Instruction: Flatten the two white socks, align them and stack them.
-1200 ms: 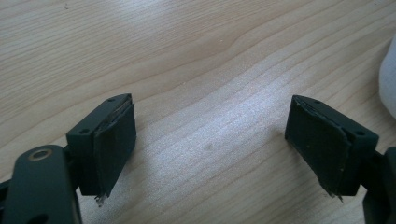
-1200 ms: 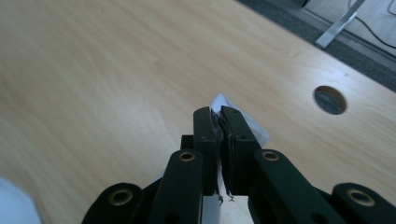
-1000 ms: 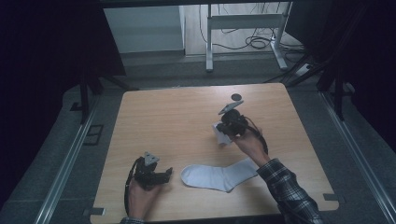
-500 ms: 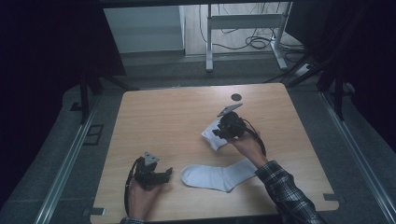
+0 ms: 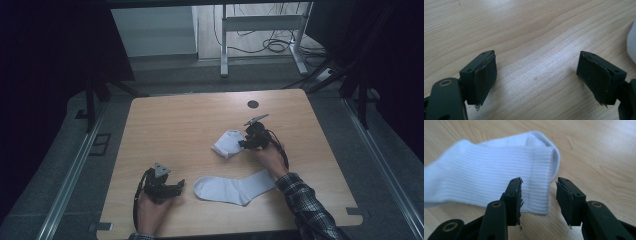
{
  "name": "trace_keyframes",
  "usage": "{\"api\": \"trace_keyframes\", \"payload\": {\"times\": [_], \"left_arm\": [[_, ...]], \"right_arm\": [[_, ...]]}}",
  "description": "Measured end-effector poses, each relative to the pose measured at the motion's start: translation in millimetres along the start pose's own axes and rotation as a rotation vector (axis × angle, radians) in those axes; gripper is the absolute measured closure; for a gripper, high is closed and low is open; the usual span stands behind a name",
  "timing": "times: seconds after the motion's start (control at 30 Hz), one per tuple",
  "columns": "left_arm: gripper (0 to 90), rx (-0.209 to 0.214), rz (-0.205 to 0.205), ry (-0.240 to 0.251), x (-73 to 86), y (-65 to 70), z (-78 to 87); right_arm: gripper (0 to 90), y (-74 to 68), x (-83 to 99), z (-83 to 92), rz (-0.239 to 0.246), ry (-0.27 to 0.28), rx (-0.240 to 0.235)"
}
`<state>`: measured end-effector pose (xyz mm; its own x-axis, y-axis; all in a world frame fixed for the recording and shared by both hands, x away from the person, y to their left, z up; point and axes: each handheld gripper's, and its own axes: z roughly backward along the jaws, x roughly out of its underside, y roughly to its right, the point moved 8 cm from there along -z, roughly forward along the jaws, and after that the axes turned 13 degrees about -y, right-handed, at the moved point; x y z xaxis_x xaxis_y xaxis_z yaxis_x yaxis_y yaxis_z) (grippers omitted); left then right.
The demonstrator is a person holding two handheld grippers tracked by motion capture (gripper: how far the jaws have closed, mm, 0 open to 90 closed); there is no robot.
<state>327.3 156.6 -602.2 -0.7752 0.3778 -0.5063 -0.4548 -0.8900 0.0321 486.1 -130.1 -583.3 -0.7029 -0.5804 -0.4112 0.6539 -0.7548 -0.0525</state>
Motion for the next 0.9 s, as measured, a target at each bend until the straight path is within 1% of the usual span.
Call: {"api": "trace_keyframes", "payload": {"times": [0.03,0.07,0.1,0.13,0.17,0.2,0.23,0.27,0.33,0.37,0.4,0.43,0.47,0.53,0.57,0.6,0.63,0.73,0.77,0.8,0.83,0.87,0.9], "left_arm": [[16.5,0.0,0.0,0.0,0.0,0.0,0.0],[16.5,0.0,0.0,0.0,0.0,0.0,0.0],[16.5,0.0,0.0,0.0,0.0,0.0,0.0],[16.5,0.0,0.0,0.0,0.0,0.0,0.0],[16.5,0.0,0.0,0.0,0.0,0.0,0.0],[16.5,0.0,0.0,0.0,0.0,0.0,0.0],[16.5,0.0,0.0,0.0,0.0,0.0,0.0],[16.5,0.0,0.0,0.0,0.0,0.0,0.0],[16.5,0.0,0.0,0.0,0.0,0.0,0.0],[16.5,0.0,0.0,0.0,0.0,0.0,0.0],[16.5,0.0,0.0,0.0,0.0,0.0,0.0],[16.5,0.0,0.0,0.0,0.0,0.0,0.0],[16.5,0.0,0.0,0.0,0.0,0.0,0.0],[16.5,0.0,-0.001,0.0,0.0,0.0,0.0],[16.5,0.0,-0.001,0.0,0.0,0.0,0.0],[16.5,0.0,-0.001,-0.001,0.0,0.0,0.0],[16.5,0.0,-0.001,-0.001,0.0,-0.1,0.0],[16.5,0.0,-0.001,0.002,-0.1,0.0,-0.1],[16.5,0.0,-0.001,0.0,0.0,0.0,0.0],[16.5,0.0,-0.001,-0.001,0.0,0.0,0.1],[16.5,0.0,-0.001,-0.001,0.0,0.0,0.1],[16.5,0.0,-0.001,-0.001,0.0,0.0,0.1],[16.5,0.0,0.0,0.0,0.0,0.0,0.0]], "right_arm": [[60.5,0.1,1.1,-1.8,-0.003,-0.008,-0.001],[60.5,0.1,1.1,-1.8,-0.003,-0.008,-0.001],[72.4,-0.4,2.2,-3.5,-0.018,0.0,-0.022],[72.4,-0.4,2.2,-3.5,-0.018,0.0,-0.022],[80.6,-1.4,2.8,-2.7,-0.022,-0.005,-0.026],[81.8,-1.7,2.8,-2.0,-0.018,-0.007,-0.017],[81.8,-1.7,2.8,-2.0,-0.018,-0.007,-0.017],[82.3,-3.1,0.9,3.3,0.004,-0.007,0.015],[82.3,-4.0,-0.6,6.5,0.007,0.001,0.015],[82.3,-5.3,-4.3,12.9,0.013,0.02,0.014],[82.1,-8.2,-11.0,25.0,0.024,0.04,0.017],[82.1,-8.2,-11.0,25.0,0.024,0.04,0.017],[81.9,-12.2,-19.8,40.5,0.047,0.058,0.029],[81.9,-16.5,-27.5,53.2,0.057,0.074,0.03],[81.9,-16.5,-27.5,53.2,0.057,0.074,0.03],[81.9,-19.0,-30.7,58.4,0.059,0.081,0.026],[82.0,-23.1,-36.3,66.5,0.069,0.092,0.026],[82.0,-36.7,-49.1,83.3,0.096,0.115,0.024],[82.0,-47.6,-56.8,91.9,0.122,0.124,0.019],[82.0,-52.0,-59.6,94.4,0.132,0.127,0.018],[82.0,-52.0,-59.6,94.4,0.132,0.127,0.018],[82.1,-67.7,-69.7,101.4,0.161,0.14,0.013],[82.1,-72.5,-72.7,103.3,0.169,0.143,0.01]]}}
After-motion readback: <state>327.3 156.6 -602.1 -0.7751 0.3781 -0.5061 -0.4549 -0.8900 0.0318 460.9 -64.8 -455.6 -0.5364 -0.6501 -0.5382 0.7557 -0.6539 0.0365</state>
